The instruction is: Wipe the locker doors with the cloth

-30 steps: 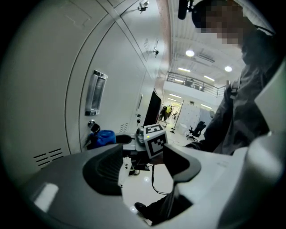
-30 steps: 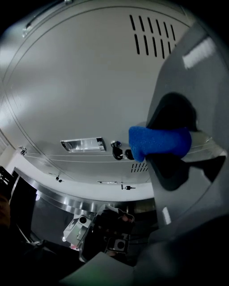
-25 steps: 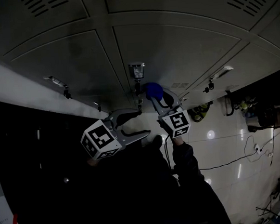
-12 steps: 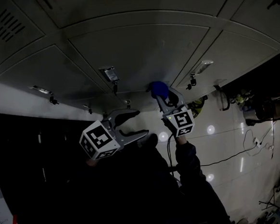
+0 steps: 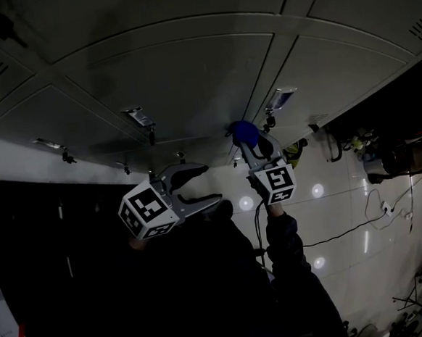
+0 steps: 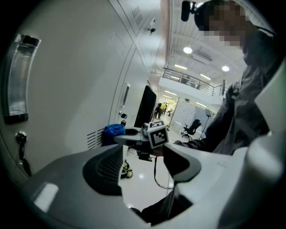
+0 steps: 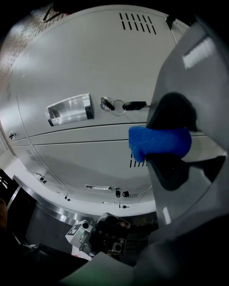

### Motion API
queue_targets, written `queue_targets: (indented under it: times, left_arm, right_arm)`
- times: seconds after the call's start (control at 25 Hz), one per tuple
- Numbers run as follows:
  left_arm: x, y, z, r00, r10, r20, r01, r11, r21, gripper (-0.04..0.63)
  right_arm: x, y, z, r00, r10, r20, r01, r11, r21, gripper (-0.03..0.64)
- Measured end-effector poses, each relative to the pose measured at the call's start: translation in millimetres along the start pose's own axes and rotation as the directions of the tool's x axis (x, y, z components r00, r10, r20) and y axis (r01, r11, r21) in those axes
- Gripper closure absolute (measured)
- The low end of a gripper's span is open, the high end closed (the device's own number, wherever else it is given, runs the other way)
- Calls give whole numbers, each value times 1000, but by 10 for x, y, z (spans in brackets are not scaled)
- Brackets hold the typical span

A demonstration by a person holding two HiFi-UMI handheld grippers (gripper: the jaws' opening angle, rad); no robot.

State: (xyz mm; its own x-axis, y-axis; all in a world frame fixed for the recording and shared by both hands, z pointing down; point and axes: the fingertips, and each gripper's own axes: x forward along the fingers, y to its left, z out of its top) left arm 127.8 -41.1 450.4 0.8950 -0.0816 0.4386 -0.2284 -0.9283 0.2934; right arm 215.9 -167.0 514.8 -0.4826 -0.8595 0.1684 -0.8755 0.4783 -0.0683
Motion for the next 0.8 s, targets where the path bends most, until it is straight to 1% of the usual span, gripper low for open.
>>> queue_targets:
  times: [0.12, 0.28, 0.48, 0.8]
  left_arm:
    - [41, -16, 1, 1000, 0, -3, 0, 1000, -5, 331]
    - [27, -37, -46, 1000, -2, -10, 2, 1000, -12, 331]
    - [-139, -32, -188, 1000, 9, -15, -10, 1000, -28, 332]
    - [-641, 72, -451, 998, 59, -4, -59, 997, -54, 331]
  right_arm:
    - [-31, 4, 0, 1000, 6, 4, -6, 1000, 3, 489]
    - [-61, 173, -9, 999, 31, 12, -31, 1000, 4, 489]
    - [61, 583, -99, 996, 95, -3, -95, 996, -3, 489]
    - [528, 1367, -181, 978, 208, -33, -209, 978, -27, 491]
